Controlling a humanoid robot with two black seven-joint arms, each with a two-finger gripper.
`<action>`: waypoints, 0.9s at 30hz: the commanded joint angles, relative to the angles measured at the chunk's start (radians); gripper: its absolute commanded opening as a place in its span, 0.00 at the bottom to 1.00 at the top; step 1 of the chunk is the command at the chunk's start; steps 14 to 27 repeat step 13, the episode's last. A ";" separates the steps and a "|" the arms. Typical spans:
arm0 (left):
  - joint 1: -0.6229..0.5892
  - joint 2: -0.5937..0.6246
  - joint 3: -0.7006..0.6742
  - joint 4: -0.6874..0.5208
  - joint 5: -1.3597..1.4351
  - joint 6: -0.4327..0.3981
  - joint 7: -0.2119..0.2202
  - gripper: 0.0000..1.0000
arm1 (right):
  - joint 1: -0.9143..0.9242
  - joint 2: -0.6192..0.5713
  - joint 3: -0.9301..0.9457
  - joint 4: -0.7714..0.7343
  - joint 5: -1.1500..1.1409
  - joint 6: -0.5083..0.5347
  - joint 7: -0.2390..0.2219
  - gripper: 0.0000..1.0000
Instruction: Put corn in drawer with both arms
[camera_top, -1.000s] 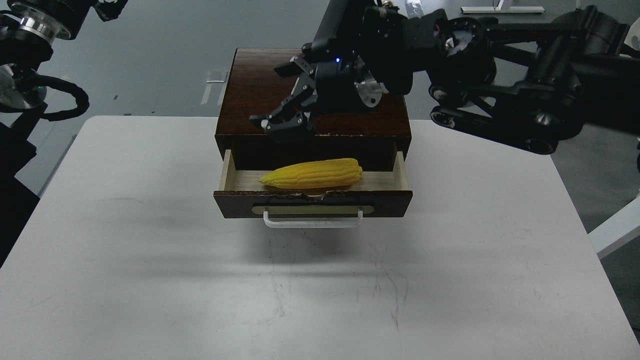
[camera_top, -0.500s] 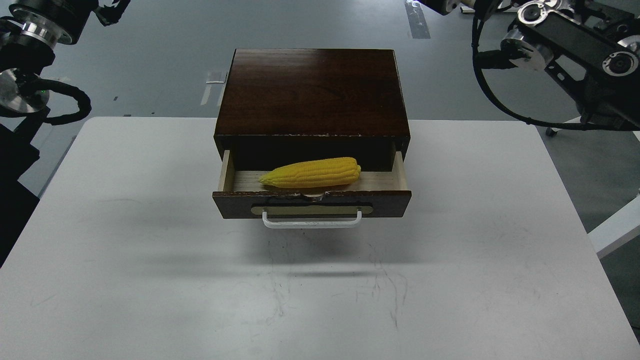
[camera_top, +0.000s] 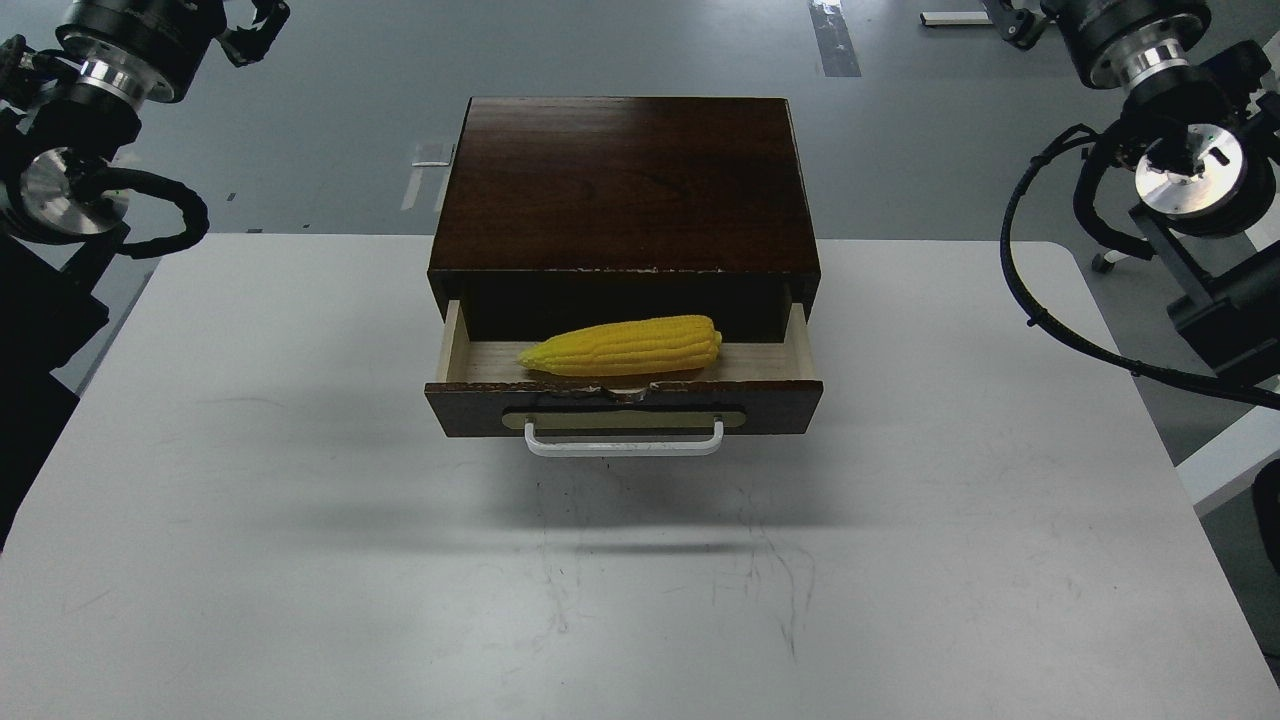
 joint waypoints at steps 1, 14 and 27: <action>0.009 0.003 -0.001 0.004 0.000 0.000 -0.002 0.98 | -0.055 -0.025 0.005 -0.006 0.116 0.058 0.000 1.00; 0.011 0.001 -0.023 0.003 -0.022 0.000 0.000 0.98 | -0.087 -0.058 -0.009 -0.003 0.114 0.087 0.015 1.00; 0.011 0.001 -0.023 0.003 -0.022 0.000 0.000 0.98 | -0.087 -0.058 -0.009 -0.003 0.114 0.087 0.015 1.00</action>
